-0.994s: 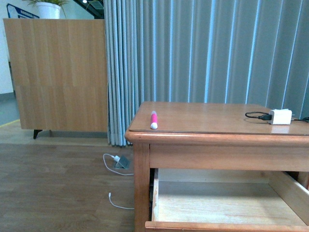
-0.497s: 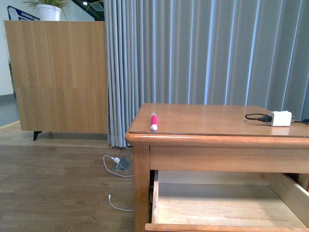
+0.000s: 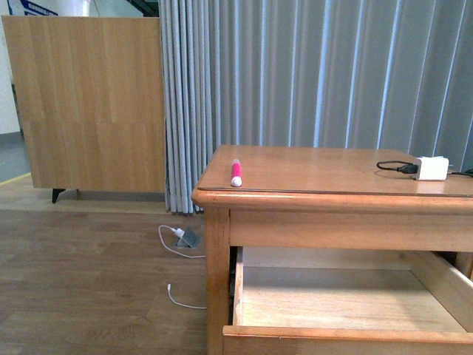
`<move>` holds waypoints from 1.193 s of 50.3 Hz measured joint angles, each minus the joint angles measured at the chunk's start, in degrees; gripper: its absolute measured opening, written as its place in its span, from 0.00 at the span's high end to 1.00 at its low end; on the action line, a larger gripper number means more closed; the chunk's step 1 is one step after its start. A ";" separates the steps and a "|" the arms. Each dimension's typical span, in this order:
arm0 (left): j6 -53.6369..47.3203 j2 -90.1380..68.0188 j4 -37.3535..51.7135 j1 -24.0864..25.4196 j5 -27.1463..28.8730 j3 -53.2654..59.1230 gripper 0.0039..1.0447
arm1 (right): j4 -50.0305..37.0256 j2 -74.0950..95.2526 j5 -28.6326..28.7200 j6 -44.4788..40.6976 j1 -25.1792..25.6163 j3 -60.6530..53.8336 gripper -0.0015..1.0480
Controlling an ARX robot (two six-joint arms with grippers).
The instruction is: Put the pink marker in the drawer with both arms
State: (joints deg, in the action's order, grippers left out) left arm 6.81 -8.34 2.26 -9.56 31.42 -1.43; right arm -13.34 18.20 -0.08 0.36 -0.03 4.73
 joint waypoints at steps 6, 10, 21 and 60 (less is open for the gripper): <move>0.79 -8.76 5.16 -0.42 -3.21 -1.86 0.06 | 0.00 0.00 -0.04 -0.02 0.00 0.00 0.08; -0.26 -16.66 10.49 -0.11 -7.13 -4.85 0.06 | 0.00 0.00 -0.04 -0.02 0.00 0.00 0.08; -4.09 -39.04 20.74 0.79 -19.87 -17.29 0.06 | 0.00 0.00 -0.07 -0.02 0.00 0.00 0.08; -8.66 -90.36 20.20 -9.84 -25.35 -65.46 0.06 | 0.00 0.00 -0.04 -0.04 0.00 0.00 0.08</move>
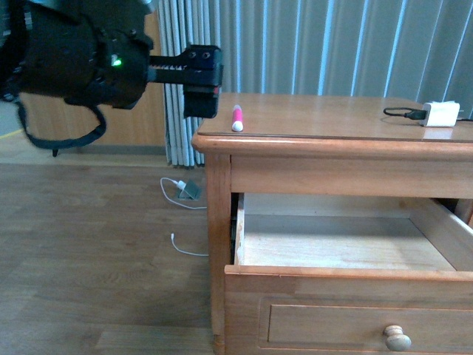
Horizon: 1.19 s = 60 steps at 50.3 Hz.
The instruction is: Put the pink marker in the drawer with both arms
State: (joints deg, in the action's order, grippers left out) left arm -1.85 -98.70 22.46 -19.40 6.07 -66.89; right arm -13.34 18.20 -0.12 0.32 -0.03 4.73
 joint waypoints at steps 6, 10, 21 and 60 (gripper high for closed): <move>0.74 -5.64 -2.47 -0.77 0.11 -7.17 0.06 | 0.00 0.00 0.00 0.00 0.00 0.00 0.08; 1.05 -9.11 -4.28 -1.33 -0.17 -11.72 0.06 | 0.00 0.00 0.00 0.00 0.00 0.00 0.08; 2.60 -19.45 -11.04 -3.26 1.51 -24.79 0.06 | 0.00 0.00 0.00 0.00 0.00 0.00 0.08; 3.13 -29.14 -24.79 -5.49 4.94 -40.81 0.34 | 0.00 0.00 0.00 -0.02 0.00 0.00 0.08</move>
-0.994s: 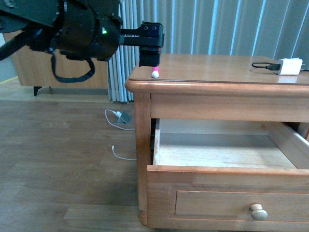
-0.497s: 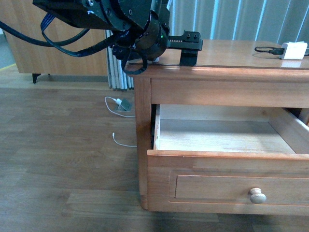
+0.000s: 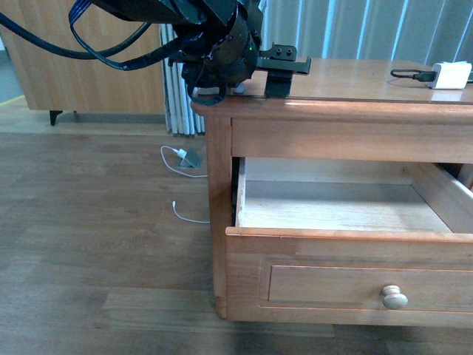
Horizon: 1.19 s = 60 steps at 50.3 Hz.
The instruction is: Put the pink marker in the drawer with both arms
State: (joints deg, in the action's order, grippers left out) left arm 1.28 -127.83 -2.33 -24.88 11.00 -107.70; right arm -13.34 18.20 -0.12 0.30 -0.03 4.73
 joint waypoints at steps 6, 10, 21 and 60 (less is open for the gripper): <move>-0.37 0.00 -0.26 0.09 0.00 -0.20 0.51 | 0.00 0.00 0.00 0.00 0.00 0.00 0.08; -0.66 0.00 -0.48 0.22 0.00 -0.39 0.63 | 0.00 0.00 0.00 0.02 0.00 0.00 0.08; -1.07 0.22 0.33 0.76 -0.15 0.11 0.86 | 0.00 0.00 0.00 0.00 0.00 0.00 0.08; -12.61 24.48 10.84 -4.90 -25.57 35.01 0.86 | 0.00 0.00 0.00 -0.02 0.00 0.00 0.08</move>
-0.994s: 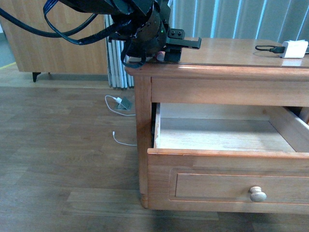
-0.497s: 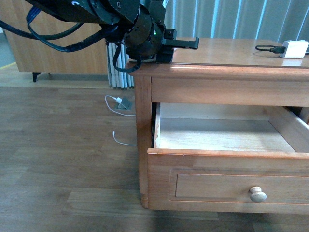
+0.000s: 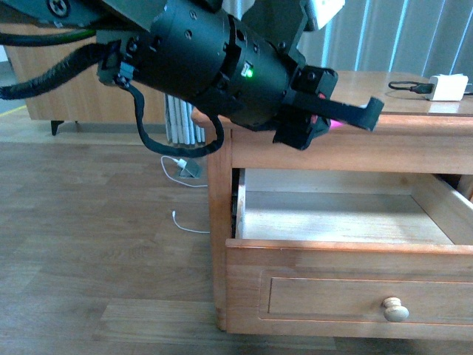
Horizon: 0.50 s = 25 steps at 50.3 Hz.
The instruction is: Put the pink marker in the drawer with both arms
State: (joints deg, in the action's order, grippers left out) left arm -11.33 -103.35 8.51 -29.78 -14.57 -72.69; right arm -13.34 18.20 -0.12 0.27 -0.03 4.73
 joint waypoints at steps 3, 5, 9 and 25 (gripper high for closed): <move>-0.35 -1.05 -0.02 -0.28 0.50 0.02 0.86 | 0.00 0.00 -0.02 0.00 0.00 0.00 0.08; -0.46 -1.81 0.02 -0.42 0.96 0.02 0.86 | 0.00 0.00 0.00 0.00 0.00 0.00 0.08; -0.37 -4.35 0.70 -0.63 2.62 -0.15 0.86 | 0.00 0.00 0.00 0.00 0.00 0.00 0.08; 2.73 -17.29 1.38 -1.14 6.08 -6.51 0.86 | 0.00 0.00 0.00 0.00 0.00 0.00 0.08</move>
State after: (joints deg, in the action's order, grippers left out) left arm -8.60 -120.64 9.89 -30.92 -8.49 -79.20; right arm -13.34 18.20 -0.12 0.27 -0.03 4.73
